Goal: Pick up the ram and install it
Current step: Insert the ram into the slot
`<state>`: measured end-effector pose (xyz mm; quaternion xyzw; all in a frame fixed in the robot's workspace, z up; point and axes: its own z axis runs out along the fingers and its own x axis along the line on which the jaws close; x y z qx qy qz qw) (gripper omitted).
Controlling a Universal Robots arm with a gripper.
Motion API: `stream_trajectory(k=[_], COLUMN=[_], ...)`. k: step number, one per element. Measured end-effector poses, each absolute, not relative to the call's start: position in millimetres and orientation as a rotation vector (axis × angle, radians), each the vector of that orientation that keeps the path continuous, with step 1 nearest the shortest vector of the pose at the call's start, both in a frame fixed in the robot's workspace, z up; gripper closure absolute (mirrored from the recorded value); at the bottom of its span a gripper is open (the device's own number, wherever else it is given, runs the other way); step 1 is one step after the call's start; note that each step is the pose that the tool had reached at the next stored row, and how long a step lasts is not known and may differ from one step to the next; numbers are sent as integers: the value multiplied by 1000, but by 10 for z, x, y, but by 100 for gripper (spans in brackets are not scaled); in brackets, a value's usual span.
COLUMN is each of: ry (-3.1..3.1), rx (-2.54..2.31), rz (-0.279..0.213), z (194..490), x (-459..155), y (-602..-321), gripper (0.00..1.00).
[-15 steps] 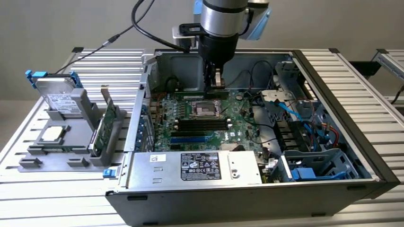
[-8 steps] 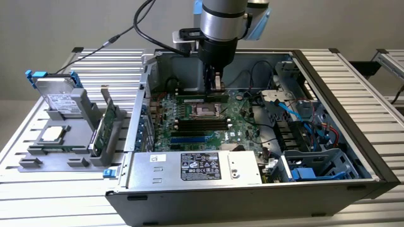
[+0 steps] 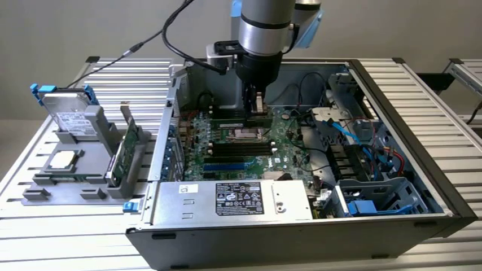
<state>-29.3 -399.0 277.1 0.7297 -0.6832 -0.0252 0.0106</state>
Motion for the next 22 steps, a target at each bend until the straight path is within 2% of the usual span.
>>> stream_trajectory(k=[22], ry=[-2128], rx=[2268], rz=[-52], z=[2404], x=[-217], y=[-4001], gripper=[86])
